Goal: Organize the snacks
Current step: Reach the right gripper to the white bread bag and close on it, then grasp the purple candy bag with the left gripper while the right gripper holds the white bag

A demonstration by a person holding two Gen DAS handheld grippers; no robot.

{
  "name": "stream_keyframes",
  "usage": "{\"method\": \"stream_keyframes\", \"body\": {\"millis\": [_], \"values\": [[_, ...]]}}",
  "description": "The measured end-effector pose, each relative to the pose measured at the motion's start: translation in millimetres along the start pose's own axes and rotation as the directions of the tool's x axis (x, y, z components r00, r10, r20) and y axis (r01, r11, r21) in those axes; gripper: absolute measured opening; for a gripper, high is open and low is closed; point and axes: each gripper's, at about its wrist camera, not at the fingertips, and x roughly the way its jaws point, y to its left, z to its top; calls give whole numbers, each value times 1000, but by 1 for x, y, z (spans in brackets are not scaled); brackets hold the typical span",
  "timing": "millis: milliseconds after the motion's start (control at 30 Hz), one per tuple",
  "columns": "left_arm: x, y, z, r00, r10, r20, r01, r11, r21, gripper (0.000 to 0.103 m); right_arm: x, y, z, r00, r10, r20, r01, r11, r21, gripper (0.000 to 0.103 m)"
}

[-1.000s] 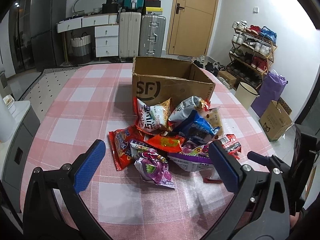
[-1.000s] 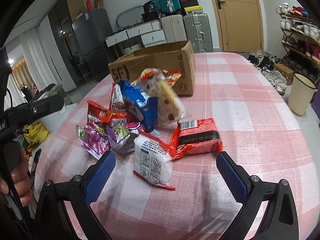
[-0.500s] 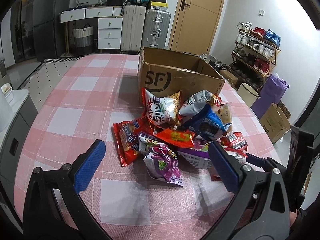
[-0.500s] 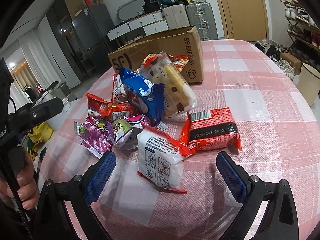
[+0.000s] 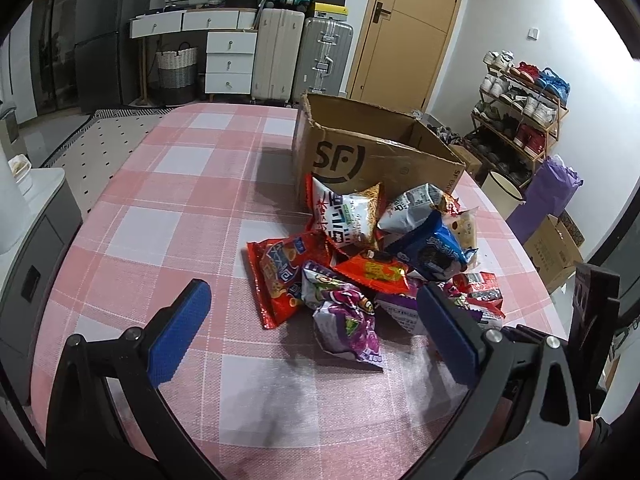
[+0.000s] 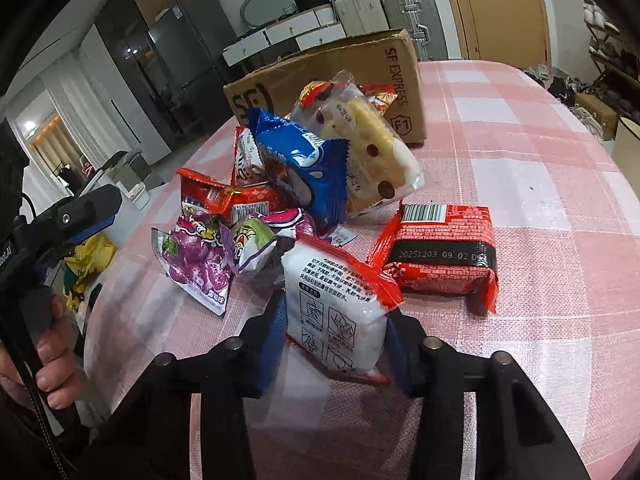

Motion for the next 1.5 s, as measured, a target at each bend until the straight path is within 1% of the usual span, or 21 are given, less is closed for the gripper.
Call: {"method": "stream_keyframes", "body": {"millis": [200,400,567,767,900,1000,1233,1400,1500], "values": [[-6,11,-4,999,32,1,-32,999,-12,102,-10,0,-3,1000,11,20,-11,1000,-4,42],[-12,19,-15,999,39,-23,-39,999,-20,102,-28,-3,-5,998,23,63,-23,1000,3,42],[-8,22,-21,998,-1,-66,-3,999,-47,102,-40,-4,-8,995,40,87,-40,999,1,42],[5,11,-27,991,-33,-127,27,998,-49,102,-49,-9,-14,992,63,107,-65,998,11,42],[17,4,-29,986,-46,-163,38,998,-56,102,-51,-12,-19,992,75,104,-77,997,9,42],[24,1,-30,983,-74,-170,63,996,-66,102,-51,-15,-22,991,82,106,-84,996,12,42],[45,-5,-29,975,-81,-207,65,995,-82,102,-52,-27,-26,990,91,112,-94,995,26,42],[60,-7,-27,971,-72,-226,53,994,-91,102,-53,-29,-28,985,123,120,-125,992,6,42],[69,-8,-25,969,-76,-233,54,994,-100,102,-52,-30,-27,985,126,119,-127,992,2,42]]}}
